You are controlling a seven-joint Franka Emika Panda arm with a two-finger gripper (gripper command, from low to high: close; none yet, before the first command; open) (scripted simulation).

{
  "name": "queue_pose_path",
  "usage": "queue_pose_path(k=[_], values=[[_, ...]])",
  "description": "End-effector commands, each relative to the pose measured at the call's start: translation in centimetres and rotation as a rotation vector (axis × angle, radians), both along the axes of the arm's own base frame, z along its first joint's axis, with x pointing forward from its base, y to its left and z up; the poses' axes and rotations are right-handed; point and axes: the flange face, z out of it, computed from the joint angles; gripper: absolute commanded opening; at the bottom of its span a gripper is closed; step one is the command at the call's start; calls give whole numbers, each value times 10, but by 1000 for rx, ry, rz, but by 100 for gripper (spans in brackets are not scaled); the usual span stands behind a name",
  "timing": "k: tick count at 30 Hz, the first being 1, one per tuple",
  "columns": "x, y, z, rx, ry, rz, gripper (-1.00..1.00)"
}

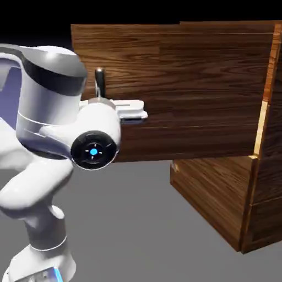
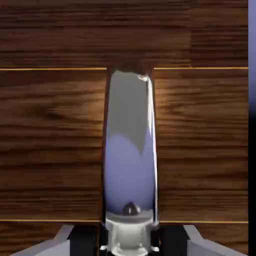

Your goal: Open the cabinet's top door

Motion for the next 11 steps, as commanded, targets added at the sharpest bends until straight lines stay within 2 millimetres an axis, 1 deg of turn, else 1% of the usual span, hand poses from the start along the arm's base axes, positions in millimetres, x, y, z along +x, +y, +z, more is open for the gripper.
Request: queue_pose_path(k=[1,6,11], values=[[1,-9,0,0,0,21,-100],[7,-54,0,0,0,118,-100],[17,-92,0,0,0,203,-100]])
